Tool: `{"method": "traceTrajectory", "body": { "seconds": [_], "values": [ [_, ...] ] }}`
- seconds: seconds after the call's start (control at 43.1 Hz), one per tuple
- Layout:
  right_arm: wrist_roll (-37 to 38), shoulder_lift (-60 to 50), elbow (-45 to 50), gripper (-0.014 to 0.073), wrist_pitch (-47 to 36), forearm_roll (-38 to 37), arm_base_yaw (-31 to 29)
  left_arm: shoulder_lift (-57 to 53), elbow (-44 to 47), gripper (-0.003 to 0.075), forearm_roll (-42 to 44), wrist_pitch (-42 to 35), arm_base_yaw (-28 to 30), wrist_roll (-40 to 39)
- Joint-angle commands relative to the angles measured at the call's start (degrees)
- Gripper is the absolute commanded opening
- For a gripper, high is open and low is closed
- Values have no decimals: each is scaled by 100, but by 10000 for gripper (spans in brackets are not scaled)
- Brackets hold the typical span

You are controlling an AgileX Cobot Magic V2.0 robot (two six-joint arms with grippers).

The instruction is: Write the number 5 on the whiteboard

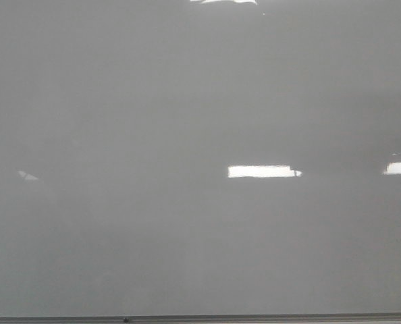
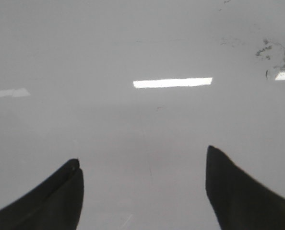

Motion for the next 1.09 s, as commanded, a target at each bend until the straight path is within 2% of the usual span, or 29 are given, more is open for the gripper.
{"method": "traceTrajectory", "body": {
  "seconds": [0.0, 0.209, 0.44, 0.672, 0.95, 1.066],
  "values": [
    [1, 100, -213, 561, -484, -71, -24, 478, -257, 598, 34, -420, -17, -17],
    [1, 100, -164, 561, -496, -71, -24, 2069, -780, 598, 162, -409, -6, -17],
    [1, 100, -164, 561, -502, -71, -24, 3734, -1635, 598, 107, -505, 607, -17],
    [1, 100, -164, 561, -541, -71, -24, 5045, -1940, 598, 92, -1458, 705, -17],
    [1, 100, -164, 561, -541, -71, -24, 6093, -2247, 597, 107, -2092, 705, -17],
    [1, 100, -164, 561, -541, -71, -24, 6311, -2330, 563, 107, -2340, 705, -17]
  ]
}}
